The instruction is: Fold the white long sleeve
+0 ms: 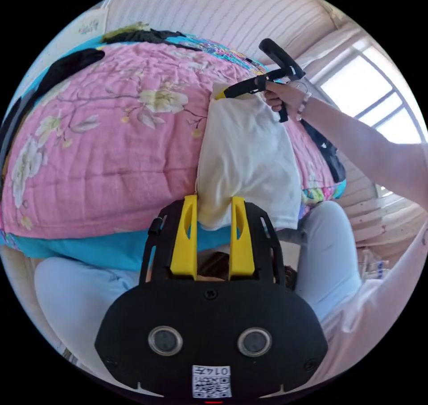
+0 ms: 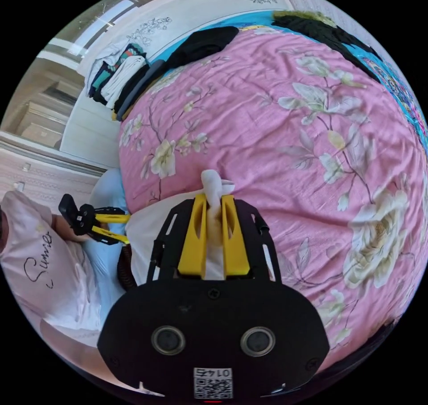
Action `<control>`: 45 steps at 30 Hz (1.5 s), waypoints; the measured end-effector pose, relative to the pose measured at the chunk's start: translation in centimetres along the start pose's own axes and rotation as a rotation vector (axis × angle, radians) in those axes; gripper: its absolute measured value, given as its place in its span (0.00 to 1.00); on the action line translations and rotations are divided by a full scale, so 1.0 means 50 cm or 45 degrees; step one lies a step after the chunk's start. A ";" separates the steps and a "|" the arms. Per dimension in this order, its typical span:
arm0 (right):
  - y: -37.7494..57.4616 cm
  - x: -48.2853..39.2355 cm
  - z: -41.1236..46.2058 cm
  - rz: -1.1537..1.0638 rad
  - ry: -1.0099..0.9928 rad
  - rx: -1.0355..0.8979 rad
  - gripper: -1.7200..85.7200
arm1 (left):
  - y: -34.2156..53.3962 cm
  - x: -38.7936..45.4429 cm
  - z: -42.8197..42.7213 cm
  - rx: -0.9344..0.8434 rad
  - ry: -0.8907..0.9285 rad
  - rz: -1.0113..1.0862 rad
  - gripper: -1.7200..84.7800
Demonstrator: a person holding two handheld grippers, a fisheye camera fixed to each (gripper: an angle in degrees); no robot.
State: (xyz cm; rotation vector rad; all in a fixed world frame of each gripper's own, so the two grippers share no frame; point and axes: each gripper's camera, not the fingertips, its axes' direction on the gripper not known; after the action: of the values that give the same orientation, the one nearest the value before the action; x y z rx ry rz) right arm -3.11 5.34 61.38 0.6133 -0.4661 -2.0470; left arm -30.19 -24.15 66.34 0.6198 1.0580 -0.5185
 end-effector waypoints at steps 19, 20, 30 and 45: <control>0.315 -0.212 -0.456 -0.037 0.227 0.708 0.07 | 0.044 0.214 -0.219 0.386 0.225 0.469 0.02; 0.263 -0.220 -0.483 -0.086 0.234 0.696 0.07 | 0.032 0.209 -0.232 0.427 0.227 0.435 0.02; -0.762 -0.446 -0.588 -0.530 0.315 0.458 0.12 | -0.170 -0.113 -0.389 0.997 -0.245 -0.054 0.06; -0.268 -0.195 -0.415 -0.157 0.034 0.174 0.14 | 0.056 -0.106 -0.239 0.670 -0.431 0.030 0.01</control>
State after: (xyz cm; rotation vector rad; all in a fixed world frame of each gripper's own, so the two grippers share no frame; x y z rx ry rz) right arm 4.58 18.72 39.75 0.7672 -0.5686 -2.1327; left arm -38.04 -13.40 67.54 0.9650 0.5892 -0.8595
